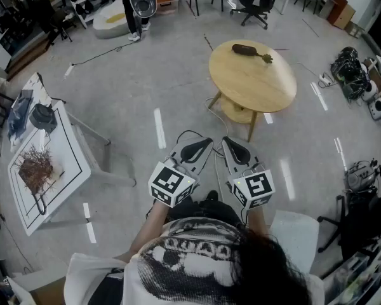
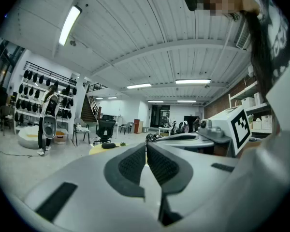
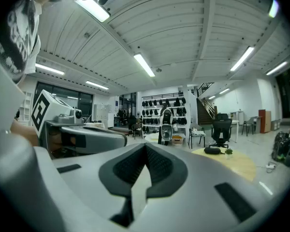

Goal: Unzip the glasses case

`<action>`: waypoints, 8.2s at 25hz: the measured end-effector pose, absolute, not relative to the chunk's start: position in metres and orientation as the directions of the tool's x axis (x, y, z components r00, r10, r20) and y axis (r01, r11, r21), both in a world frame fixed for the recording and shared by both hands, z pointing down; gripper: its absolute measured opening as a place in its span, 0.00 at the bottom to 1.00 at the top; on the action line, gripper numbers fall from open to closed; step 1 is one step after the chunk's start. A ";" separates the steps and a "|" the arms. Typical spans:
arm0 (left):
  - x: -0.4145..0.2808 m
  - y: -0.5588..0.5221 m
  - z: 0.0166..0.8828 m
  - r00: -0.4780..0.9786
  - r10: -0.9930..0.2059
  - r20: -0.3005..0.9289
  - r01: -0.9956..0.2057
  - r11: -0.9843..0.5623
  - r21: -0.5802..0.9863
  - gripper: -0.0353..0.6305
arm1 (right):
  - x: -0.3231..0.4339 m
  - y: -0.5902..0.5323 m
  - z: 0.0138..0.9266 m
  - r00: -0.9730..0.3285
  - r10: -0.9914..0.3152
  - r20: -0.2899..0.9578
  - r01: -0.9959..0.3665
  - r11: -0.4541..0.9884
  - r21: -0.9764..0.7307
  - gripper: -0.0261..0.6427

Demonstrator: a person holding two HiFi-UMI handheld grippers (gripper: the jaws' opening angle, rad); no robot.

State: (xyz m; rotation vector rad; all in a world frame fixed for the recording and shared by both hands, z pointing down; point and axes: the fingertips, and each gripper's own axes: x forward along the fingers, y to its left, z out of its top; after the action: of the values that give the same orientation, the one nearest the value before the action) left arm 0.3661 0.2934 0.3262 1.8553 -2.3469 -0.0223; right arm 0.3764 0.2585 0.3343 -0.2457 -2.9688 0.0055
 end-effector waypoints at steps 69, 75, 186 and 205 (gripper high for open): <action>-0.050 0.143 0.384 -0.142 -0.974 0.179 -0.968 0.174 0.179 0.08 | 0.013 0.078 0.404 -0.960 -0.026 0.277 -0.083 0.977 -0.194 0.03; -0.056 0.121 0.399 -0.096 -0.970 0.223 -0.974 0.137 0.179 0.08 | -0.002 0.052 0.425 -0.950 -0.031 0.310 -0.107 0.967 -0.231 0.03; -0.132 -0.258 0.666 0.621 0.096 0.778 -0.752 -0.208 0.625 0.52 | -0.140 -0.189 0.667 -0.316 -0.509 0.800 -0.889 0.454 -0.062 0.05; -0.134 -0.257 0.663 0.654 0.057 0.755 -0.724 -0.243 0.645 0.52 | -0.111 -0.223 0.663 -0.394 -0.462 0.795 -0.690 0.720 0.076 0.05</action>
State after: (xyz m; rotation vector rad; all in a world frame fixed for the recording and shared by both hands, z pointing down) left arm -0.1343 -0.2568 0.6629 1.6670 -0.5522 0.8065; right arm -0.1111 -0.2230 0.6634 0.8733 -2.0605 0.3348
